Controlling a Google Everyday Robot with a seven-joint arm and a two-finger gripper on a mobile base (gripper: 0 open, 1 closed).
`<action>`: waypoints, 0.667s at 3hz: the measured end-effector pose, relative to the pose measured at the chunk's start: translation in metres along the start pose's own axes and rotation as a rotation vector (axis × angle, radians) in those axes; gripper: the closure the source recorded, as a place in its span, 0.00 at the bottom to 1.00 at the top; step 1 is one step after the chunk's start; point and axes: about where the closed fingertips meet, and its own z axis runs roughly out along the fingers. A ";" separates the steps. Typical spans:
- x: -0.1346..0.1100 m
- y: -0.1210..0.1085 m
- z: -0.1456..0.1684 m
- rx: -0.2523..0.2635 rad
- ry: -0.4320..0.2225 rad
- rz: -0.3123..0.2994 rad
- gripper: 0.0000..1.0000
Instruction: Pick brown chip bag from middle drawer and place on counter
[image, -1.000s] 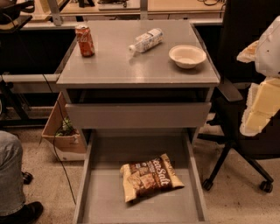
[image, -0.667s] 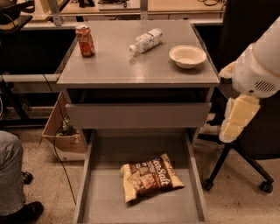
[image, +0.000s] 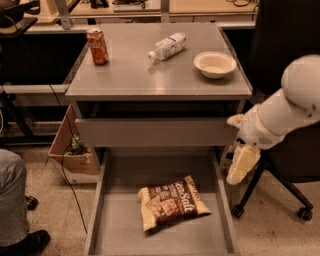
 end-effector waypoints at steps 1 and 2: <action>0.021 0.014 0.052 -0.060 -0.058 0.001 0.00; 0.035 0.031 0.107 -0.099 -0.083 0.044 0.00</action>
Offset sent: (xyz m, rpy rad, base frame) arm -0.0207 0.0238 -0.1683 0.1438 0.1316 -0.0246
